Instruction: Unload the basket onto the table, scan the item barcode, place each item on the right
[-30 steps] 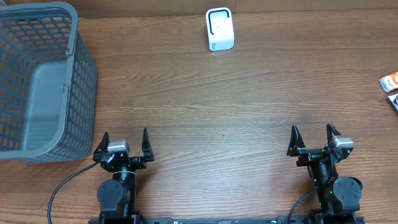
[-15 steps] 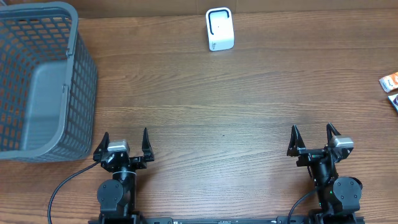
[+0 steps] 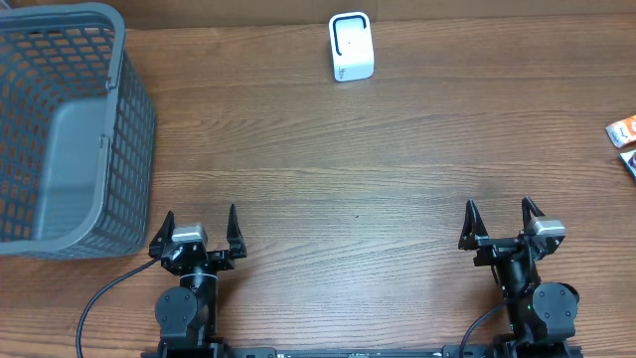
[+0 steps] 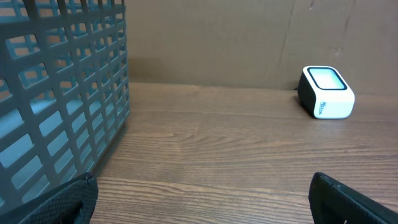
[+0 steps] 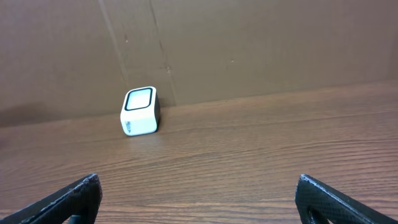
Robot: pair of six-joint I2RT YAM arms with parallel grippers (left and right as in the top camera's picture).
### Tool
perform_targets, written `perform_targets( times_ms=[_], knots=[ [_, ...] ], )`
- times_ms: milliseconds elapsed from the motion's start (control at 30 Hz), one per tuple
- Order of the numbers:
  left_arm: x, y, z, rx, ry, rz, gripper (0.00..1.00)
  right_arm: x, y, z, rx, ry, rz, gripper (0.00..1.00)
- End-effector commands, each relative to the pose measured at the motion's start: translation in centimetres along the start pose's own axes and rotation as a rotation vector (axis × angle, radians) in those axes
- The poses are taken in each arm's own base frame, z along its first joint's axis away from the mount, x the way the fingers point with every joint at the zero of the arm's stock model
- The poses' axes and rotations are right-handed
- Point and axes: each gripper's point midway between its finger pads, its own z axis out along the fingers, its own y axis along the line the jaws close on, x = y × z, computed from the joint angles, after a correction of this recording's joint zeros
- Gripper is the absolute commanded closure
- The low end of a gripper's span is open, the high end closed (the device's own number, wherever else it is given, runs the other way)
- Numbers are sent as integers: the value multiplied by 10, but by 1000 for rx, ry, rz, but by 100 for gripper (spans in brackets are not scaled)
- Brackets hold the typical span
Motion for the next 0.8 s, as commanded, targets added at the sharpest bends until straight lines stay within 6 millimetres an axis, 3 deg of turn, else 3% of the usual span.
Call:
perform_targets(
  times_ms=[0,300,767],
  knots=[
    [0,0,0,5,-8,22,0,2,1,0,-6,-5,-5,0],
    [-1,0,0,5,-9,22,1,-1,-17,-1,73,-13,-146,0],
    [0,0,0,4,-8,22,0,-2,-16,-1,65,-11,-186,0]
  ],
)
